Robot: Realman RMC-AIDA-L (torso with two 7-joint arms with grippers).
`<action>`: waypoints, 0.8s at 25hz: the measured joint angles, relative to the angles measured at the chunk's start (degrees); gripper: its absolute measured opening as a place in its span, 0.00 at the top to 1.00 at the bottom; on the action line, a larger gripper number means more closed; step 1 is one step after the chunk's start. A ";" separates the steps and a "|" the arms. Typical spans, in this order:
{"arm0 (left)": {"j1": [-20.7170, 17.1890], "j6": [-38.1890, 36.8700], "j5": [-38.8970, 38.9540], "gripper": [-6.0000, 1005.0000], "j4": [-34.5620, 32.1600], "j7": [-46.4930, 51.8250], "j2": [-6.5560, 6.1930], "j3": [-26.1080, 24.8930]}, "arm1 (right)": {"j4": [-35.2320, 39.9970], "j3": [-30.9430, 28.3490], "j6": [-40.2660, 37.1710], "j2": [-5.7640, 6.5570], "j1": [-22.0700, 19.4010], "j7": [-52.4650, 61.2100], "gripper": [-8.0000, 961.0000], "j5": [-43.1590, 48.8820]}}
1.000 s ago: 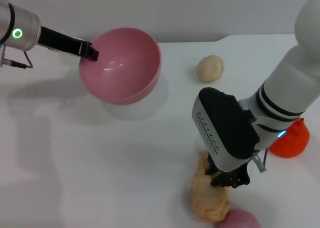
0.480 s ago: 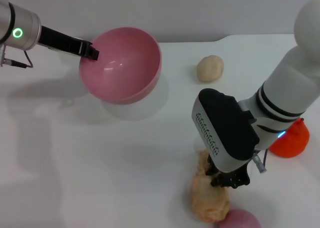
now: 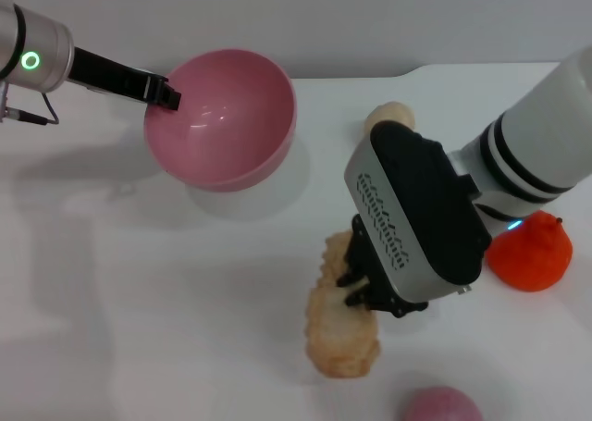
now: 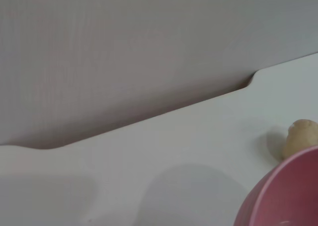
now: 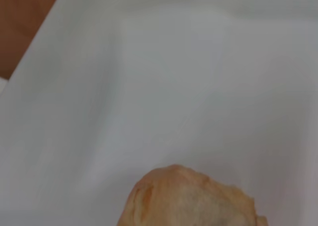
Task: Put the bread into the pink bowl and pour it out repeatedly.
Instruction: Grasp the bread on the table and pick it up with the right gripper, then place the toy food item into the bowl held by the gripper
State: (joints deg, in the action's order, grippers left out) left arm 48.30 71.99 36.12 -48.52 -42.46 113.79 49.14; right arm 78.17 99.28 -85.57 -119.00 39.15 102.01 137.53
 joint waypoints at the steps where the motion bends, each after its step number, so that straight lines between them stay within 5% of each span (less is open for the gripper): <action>1: 0.01 -0.04 0.00 0.95 0.00 -0.09 -0.01 0.02 | 0.70 -0.20 0.01 0.00 -0.09 -0.01 0.86 -0.68; 20: -0.36 -0.51 0.00 0.95 0.03 -1.25 0.12 0.69 | 16.53 -7.46 2.98 -0.02 -3.58 -4.65 0.88 -11.91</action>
State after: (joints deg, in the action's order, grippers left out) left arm 47.94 71.48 36.12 -48.48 -43.71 113.91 49.83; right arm 94.70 91.82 -82.59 -119.02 35.58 97.36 125.62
